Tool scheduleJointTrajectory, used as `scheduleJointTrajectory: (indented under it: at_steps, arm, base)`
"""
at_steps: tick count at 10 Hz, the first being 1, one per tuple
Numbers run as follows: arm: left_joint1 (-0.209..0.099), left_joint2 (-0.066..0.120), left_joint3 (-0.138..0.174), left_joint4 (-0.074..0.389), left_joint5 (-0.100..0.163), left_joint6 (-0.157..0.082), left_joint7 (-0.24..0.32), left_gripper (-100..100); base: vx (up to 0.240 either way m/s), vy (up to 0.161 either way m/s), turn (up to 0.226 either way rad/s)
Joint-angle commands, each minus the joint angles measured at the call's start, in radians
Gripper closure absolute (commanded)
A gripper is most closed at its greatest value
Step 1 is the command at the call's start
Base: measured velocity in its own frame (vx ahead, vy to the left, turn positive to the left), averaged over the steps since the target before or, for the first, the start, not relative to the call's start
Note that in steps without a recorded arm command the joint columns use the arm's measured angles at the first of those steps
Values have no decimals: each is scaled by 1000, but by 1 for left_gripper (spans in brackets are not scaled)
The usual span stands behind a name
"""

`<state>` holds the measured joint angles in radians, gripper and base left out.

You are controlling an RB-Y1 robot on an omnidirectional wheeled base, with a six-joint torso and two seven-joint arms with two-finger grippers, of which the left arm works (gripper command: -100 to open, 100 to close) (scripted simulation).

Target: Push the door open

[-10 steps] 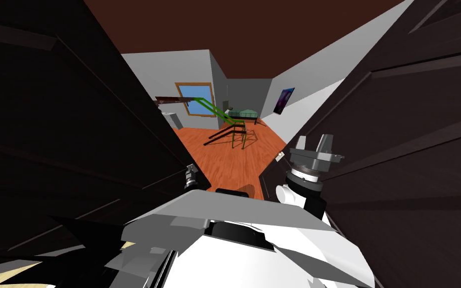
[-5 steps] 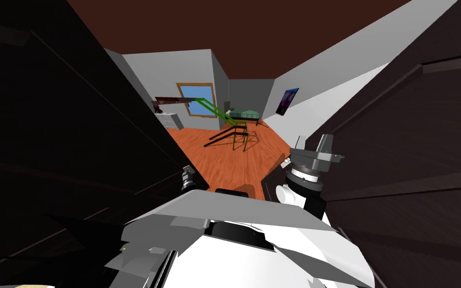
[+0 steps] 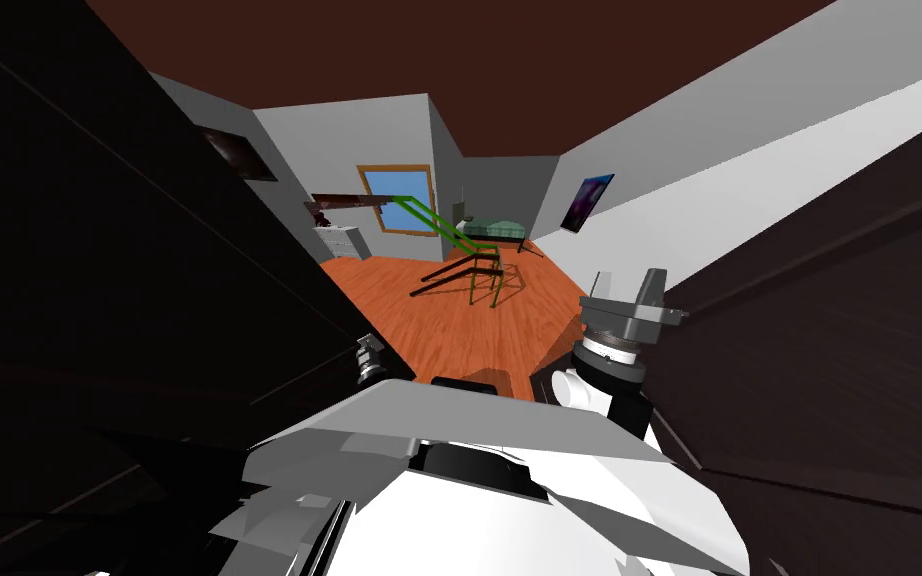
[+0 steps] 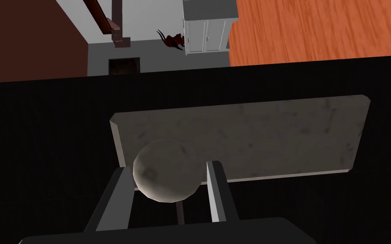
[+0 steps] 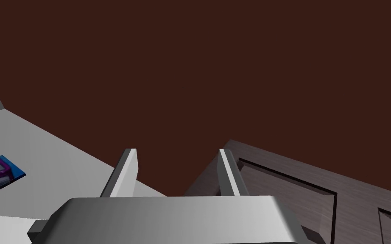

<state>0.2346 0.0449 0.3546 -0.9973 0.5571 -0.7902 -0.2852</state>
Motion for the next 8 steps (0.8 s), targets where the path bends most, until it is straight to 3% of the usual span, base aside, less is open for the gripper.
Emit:
scheduleJointTrajectory:
  at_steps: [1, 2, 8]
  arm:
    - [3, -8, 16, -10, 12, -1, -5, 100]
    - [2, -8, 11, -5, 7, 0, -6, 100]
    - [14, 3, 74, -11, 63, -13, -35, 100]
  base:
    - [175, 47, 52]
    - [76, 26, 26]
    - [178, 79, 36]
